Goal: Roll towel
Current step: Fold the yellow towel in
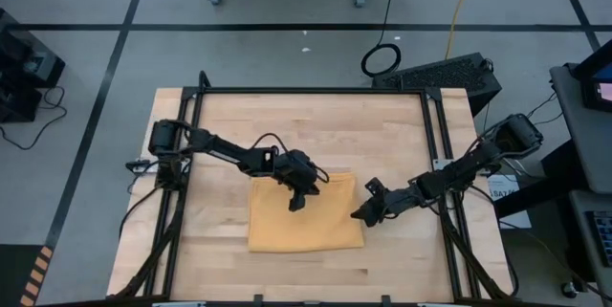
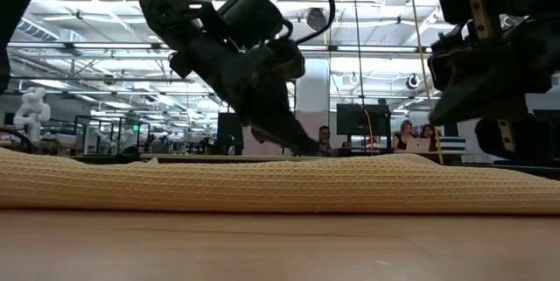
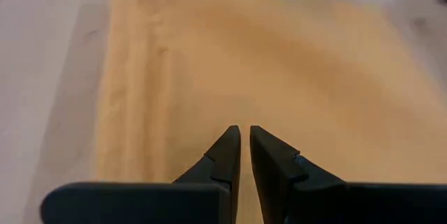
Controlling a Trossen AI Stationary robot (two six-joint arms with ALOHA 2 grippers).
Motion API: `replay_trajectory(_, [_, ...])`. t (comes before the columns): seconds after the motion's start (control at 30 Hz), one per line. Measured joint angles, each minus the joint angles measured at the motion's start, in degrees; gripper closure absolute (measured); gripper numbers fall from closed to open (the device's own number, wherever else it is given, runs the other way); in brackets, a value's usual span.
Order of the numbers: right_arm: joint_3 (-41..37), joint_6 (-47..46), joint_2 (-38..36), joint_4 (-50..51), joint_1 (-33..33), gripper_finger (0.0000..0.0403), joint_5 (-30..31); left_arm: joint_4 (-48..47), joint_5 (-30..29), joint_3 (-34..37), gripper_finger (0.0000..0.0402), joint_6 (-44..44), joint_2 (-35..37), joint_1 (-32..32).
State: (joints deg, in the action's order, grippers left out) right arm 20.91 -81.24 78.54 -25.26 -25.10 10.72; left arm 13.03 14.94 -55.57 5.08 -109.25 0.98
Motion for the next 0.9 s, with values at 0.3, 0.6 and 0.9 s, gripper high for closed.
replay_trajectory(0.3, [0.00,-7.27,0.00,8.55,0.02,0.0403,-0.21,-3.37,-7.86,-0.02,0.0362,0.44,-2.25,0.12])
replay_trajectory(0.6, [0.00,-9.59,0.02,7.05,-0.02,0.0403,0.79,-5.73,-9.63,-0.04,0.0362,0.60,-0.19,0.12])
replay_trajectory(0.9, [2.63,-3.13,0.04,4.53,-0.11,0.0403,4.55,-4.78,-10.52,-1.48,0.0341,-3.55,3.41,0.17])
